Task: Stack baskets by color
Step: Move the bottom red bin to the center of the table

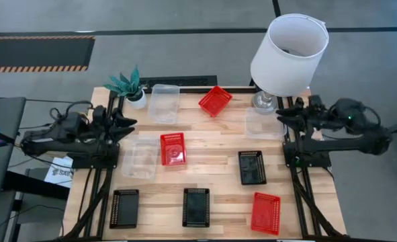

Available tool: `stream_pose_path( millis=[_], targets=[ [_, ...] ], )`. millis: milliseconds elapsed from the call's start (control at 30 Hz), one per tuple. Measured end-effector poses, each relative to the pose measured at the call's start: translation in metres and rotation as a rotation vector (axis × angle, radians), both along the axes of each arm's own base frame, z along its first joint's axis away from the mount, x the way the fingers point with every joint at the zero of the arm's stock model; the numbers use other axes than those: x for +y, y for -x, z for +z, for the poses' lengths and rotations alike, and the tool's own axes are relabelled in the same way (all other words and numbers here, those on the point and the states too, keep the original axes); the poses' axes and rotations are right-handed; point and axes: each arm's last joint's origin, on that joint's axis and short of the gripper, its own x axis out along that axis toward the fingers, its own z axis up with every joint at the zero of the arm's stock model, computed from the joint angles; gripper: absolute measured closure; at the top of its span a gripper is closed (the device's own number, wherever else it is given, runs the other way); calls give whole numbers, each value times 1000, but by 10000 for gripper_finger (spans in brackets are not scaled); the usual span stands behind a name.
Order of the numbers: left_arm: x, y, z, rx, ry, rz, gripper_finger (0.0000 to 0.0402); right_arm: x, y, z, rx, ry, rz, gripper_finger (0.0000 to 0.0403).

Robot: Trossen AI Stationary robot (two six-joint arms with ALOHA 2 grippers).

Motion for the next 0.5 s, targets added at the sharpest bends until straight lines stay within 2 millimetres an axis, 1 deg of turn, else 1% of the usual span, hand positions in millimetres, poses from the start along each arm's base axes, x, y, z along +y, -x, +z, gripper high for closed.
stream_pose_path(
  millis=[133,200,267,367,433,500],
  targets=[
    [-4,-6,30,177,93,-138,218,5,-10,14,345,-335,77,229],
    [-6,-11,40,277,156,-205,221,8,-15,14,527,-492,86,239],
    [-8,-16,47,368,220,-241,224,12,-21,11,682,-610,63,251],
    [-9,-25,50,436,281,-251,228,17,-26,0,882,-703,14,265],
    [-10,-28,47,467,309,-223,228,22,-28,-7,994,-711,-3,271],
    [-10,-29,42,515,331,-192,229,26,-31,-10,1055,-707,3,273]
  ],
)
